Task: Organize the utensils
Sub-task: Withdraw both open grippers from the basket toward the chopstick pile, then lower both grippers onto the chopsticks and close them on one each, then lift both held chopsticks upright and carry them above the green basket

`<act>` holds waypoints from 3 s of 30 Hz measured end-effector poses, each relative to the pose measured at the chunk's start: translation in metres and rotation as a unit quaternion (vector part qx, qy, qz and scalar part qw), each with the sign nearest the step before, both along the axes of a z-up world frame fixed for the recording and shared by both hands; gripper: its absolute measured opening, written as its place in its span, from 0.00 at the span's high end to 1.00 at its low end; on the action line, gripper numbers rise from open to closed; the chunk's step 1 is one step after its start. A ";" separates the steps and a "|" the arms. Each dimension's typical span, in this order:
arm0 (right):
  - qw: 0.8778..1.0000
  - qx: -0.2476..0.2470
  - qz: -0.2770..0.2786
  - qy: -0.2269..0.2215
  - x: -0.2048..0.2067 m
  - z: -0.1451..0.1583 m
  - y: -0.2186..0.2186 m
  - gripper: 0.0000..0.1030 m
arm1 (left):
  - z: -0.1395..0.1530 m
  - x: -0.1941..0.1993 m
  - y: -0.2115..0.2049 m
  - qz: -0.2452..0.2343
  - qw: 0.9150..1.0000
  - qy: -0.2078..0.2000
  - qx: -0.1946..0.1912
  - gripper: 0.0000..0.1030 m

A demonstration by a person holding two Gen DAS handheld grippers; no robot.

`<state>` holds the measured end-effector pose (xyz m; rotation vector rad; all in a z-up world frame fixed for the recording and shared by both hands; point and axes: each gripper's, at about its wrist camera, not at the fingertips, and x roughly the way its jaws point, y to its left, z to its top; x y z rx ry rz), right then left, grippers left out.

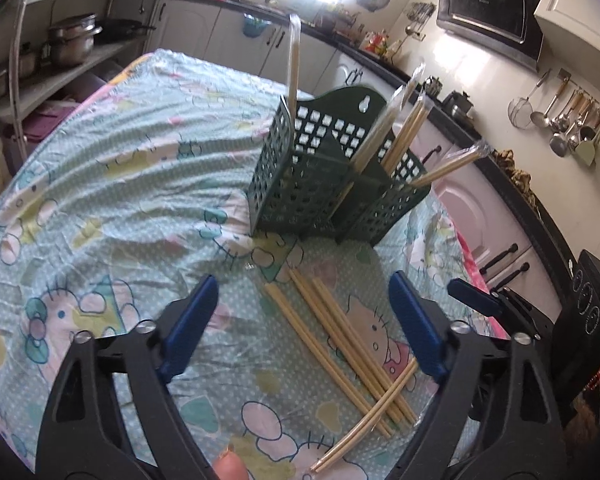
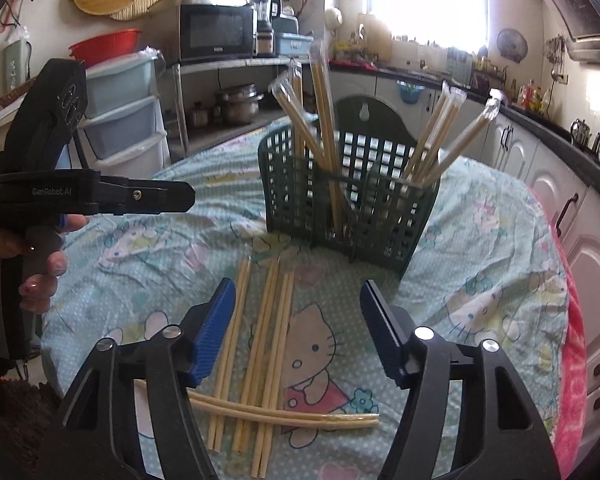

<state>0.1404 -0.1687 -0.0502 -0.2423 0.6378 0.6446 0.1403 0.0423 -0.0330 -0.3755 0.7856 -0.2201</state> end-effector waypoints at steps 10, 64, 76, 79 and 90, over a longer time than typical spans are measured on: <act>0.998 -0.018 -0.006 0.064 0.026 -0.029 0.009 0.54 | -0.029 0.018 -0.011 -0.025 0.998 0.050 -0.009 0.54; 0.986 0.001 -0.036 0.162 0.097 -0.043 0.022 0.93 | -0.081 0.069 0.032 0.000 0.987 0.139 -0.078 0.95; 0.993 0.030 -0.017 0.111 0.079 -0.003 0.023 0.94 | -0.024 0.042 0.062 0.035 0.996 0.050 -0.062 0.96; 0.994 0.038 -0.015 0.098 0.077 0.008 0.024 0.94 | -0.007 0.036 0.063 0.038 0.997 0.027 -0.057 0.96; 0.997 0.062 -0.003 0.045 0.060 0.049 0.016 0.94 | 0.043 0.020 0.041 0.027 0.998 -0.042 -0.040 0.97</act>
